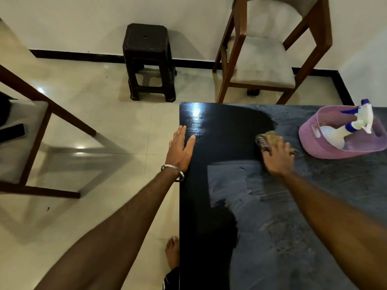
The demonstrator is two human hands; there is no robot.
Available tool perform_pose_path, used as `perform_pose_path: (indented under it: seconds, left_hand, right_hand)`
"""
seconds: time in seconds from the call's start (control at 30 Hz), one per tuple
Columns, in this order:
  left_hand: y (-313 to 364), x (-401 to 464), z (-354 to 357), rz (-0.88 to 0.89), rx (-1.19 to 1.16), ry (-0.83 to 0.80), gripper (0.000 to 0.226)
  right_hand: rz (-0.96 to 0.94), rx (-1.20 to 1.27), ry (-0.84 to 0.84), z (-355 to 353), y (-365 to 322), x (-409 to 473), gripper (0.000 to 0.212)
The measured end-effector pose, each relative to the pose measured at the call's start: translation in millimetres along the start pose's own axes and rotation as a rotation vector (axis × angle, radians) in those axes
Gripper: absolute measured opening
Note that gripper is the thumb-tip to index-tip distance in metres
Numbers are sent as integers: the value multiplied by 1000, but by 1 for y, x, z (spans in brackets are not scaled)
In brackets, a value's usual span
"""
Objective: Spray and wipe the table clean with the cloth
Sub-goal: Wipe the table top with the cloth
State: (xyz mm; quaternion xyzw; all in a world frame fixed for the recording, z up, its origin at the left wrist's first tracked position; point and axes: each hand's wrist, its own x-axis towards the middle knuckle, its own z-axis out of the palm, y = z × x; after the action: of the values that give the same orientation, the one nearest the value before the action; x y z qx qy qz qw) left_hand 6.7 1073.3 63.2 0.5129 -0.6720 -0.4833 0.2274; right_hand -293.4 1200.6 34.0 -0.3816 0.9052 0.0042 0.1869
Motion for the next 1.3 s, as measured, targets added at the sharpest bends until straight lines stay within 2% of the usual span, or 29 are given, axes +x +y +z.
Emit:
perform_pose_path:
  seconds: [0.07,0.1,0.2,0.3,0.37,0.43,0.5,0.6,0.67,0.73,0.8,0.93,1.0,1.07,1.13,1.23,1.3]
  left_hand:
    - [-2,-13,-2,0,12,-5,54]
    - [-3,-18,-3,-1,16,-7,54]
    - [-3,-29,-4,-12,20,-3,54]
    - [3,-36,-2,-19,11,-4,54]
    - [9,-42,1,-10,10,-11,54]
    - [13,-47,3,-10,9,-19,54]
    - [15,-52,5,-18,2,-27,54]
    - [13,-65,6,-23,2,-43,55]
    - [7,-75,6,-30,-2,-51,55]
    - [1,-85,8,-43,1,-59,55]
    - [-3,-93,12,-56,11,-73,56]
    - [-5,-104,21,-65,21,-112,58]
    - [-3,-108,24,-51,35,-136,58]
    - [-2,-114,25,-20,71,-156,58]
    - [-5,-119,25,24,170,-166,60]
    - [-10,-131,23,87,488,-147,62]
    - [-14,-143,22,122,646,-123,61]
  right_hand:
    - [95,33,-25,5,-6,-8,61]
    - [68,23,-9,12,-21,-19,61]
    - [-238,-50,23,45,-79,-78,68]
    - [-531,-129,-85,80,-130,-157,71]
    - [-715,-171,-168,90,-136,-196,68]
    - [-829,-184,-176,88,-106,-203,71]
    - [-708,-138,-139,77,-58,-184,73]
    - [-273,-87,-31,50,8,-135,69]
    - [-49,-50,-50,37,25,-116,66]
    - [61,-19,-47,40,12,-118,66]
    - [-32,-49,-35,56,-21,-143,67]
    - [-518,-112,-105,100,-80,-241,71]
    - [-695,-140,-174,112,-71,-277,73]
    - [-782,-154,-169,110,-37,-287,78]
    - [-636,-151,-113,100,9,-274,78]
    - [-165,-74,-59,73,71,-239,74]
    - [28,-19,-51,62,82,-222,71]
